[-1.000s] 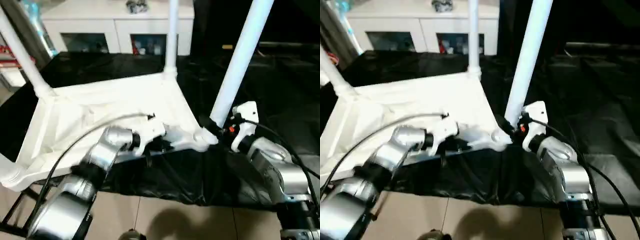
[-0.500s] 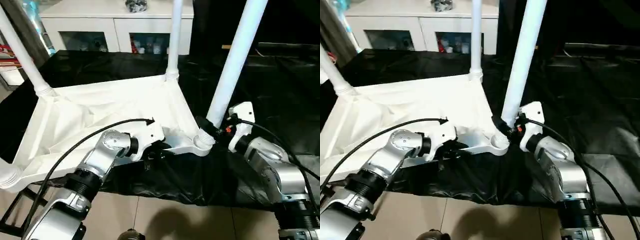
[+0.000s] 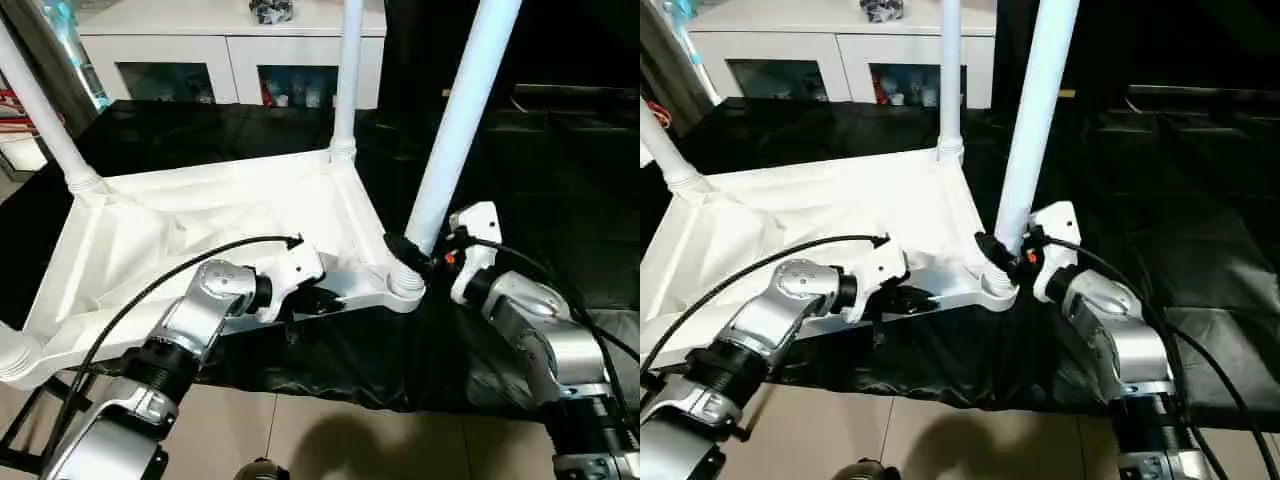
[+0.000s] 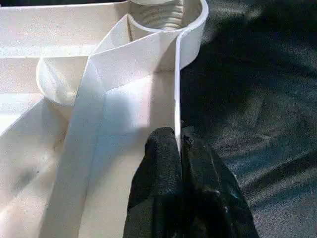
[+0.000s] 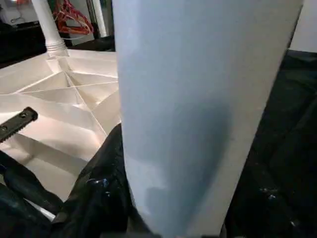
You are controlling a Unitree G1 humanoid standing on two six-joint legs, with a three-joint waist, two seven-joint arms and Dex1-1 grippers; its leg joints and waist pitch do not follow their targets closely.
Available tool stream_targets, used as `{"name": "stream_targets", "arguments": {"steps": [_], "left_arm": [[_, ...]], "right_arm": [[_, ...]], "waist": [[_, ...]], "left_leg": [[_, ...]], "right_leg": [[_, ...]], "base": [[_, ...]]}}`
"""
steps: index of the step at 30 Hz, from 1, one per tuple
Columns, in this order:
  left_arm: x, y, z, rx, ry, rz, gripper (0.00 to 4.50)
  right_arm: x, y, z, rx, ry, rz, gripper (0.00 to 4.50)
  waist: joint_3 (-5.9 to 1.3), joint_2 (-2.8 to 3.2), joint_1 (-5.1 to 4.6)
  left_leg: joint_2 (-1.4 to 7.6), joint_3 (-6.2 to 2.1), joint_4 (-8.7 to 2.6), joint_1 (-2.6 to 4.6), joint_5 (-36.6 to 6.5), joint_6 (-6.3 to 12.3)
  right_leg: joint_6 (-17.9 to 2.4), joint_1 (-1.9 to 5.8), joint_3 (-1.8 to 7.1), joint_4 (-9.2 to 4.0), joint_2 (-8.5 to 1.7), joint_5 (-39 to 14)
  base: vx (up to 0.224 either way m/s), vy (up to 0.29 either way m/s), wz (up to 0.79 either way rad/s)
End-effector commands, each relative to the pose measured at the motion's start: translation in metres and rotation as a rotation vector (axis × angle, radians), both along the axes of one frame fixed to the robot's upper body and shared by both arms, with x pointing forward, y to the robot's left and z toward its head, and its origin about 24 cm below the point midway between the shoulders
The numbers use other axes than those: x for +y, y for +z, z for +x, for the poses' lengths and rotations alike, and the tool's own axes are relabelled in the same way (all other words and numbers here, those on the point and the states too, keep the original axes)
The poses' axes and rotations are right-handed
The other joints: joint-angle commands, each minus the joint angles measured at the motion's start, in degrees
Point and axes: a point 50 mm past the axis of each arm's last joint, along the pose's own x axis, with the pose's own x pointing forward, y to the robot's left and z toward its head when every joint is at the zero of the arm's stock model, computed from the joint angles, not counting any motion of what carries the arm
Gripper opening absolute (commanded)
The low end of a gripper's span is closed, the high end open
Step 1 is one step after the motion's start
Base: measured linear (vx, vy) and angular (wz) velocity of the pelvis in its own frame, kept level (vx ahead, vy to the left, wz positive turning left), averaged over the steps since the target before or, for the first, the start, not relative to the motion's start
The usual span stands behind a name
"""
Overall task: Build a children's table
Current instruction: Insert table leg to table base
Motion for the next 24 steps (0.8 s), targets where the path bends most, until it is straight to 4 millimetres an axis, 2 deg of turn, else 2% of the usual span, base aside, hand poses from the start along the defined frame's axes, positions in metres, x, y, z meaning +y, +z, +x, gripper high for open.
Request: {"name": "stream_targets", "arguments": {"steps": [1, 5, 6, 11, 13, 16, 19, 20, 24], "left_arm": [[0.008, -0.015, -0.007, 0.041, 0.001, 0.079, 0.00], [0.008, -0.014, -0.006, 0.049, 0.004, 0.062, 0.00], [0.006, -0.011, -0.005, 0.054, 0.013, 0.033, 0.00], [0.004, -0.003, -0.002, 0.052, 0.032, -0.057, 0.00], [0.005, -0.002, -0.002, 0.047, 0.029, -0.062, 0.00], [0.005, -0.002, -0.003, 0.035, 0.021, -0.060, 0.00], [0.006, -0.002, -0.004, 0.035, 0.015, -0.047, 0.00], [0.006, -0.002, -0.005, 0.036, 0.012, -0.045, 0.00], [0.007, -0.001, -0.005, 0.035, 0.007, -0.042, 0.00]], "right_arm": [[0.003, 0.003, 0.003, 0.001, 0.016, -0.009, 1.91], [0.004, 0.003, 0.004, 0.007, 0.026, -0.009, 1.91], [0.005, 0.002, 0.004, 0.017, 0.037, -0.009, 1.91], [0.004, 0.001, 0.003, 0.052, 0.074, -0.026, 1.91], [0.004, 0.000, 0.002, 0.067, 0.083, -0.026, 1.91], [0.003, -0.004, 0.000, 0.104, 0.107, -0.035, 1.91], [0.004, -0.007, -0.002, 0.129, 0.128, -0.045, 1.91], [0.005, -0.008, -0.003, 0.140, 0.139, -0.052, 1.91], [0.007, -0.011, -0.005, 0.163, 0.167, -0.053, 1.91]], "waist": [[-3.83, -1.30, 0.06], [-3.80, -1.17, 0.04], [-3.86, -1.34, 0.00], [-3.83, -1.42, 0.00], [-3.86, -1.43, 0.07], [-3.83, -1.86, 0.06], [-3.79, -1.76, 0.12], [-3.77, -2.00, 0.08], [-3.74, -1.87, 0.10]], "left_leg": [[2.39, -0.90, -4.57, 1.20, -16.29, 0.50], [2.40, -0.85, -4.53, 1.27, -16.18, 0.50], [2.42, -0.86, -4.55, 1.27, -16.16, 0.38], [2.35, -0.80, -4.46, 1.25, -15.90, 0.64], [2.38, -0.83, -4.44, 1.17, -15.21, 0.78], [2.39, -0.74, -4.39, 1.20, -14.75, 1.11], [2.41, -0.73, -4.37, 1.18, -14.54, 1.18], [2.43, -0.74, -4.42, 1.19, -14.63, 1.14], [2.47, -0.78, -4.46, 1.28, -15.15, 0.92]], "right_leg": [[-9.14, 2.58, 2.36, -4.63, -3.52, -17.51], [-9.48, 2.48, 2.36, -4.62, -3.49, -17.65], [-9.40, 2.58, 2.35, -4.58, -3.47, -17.40], [-9.82, 2.65, 2.33, -4.48, -3.44, -16.69], [-9.83, 2.72, 2.36, -4.43, -3.48, -16.27], [-9.69, 2.70, 2.33, -4.51, -3.52, -16.81], [-9.57, 2.64, 2.37, -4.51, -3.55, -17.29], [-9.47, 2.67, 2.34, -4.53, -3.54, -17.75], [-9.14, 2.57, 2.36, -4.59, -3.55, -18.78]], "base": [[0.000, 0.000, 0.00], [0.000, 0.000, 0.00], [0.000, 0.000, 0.00], [0.000, 0.000, 0.00], [0.000, 0.000, 0.00], [0.000, 0.000, 0.00], [0.000, 0.000, 0.00], [0.000, 0.000, 0.00], [0.000, 0.000, 0.00]]}}
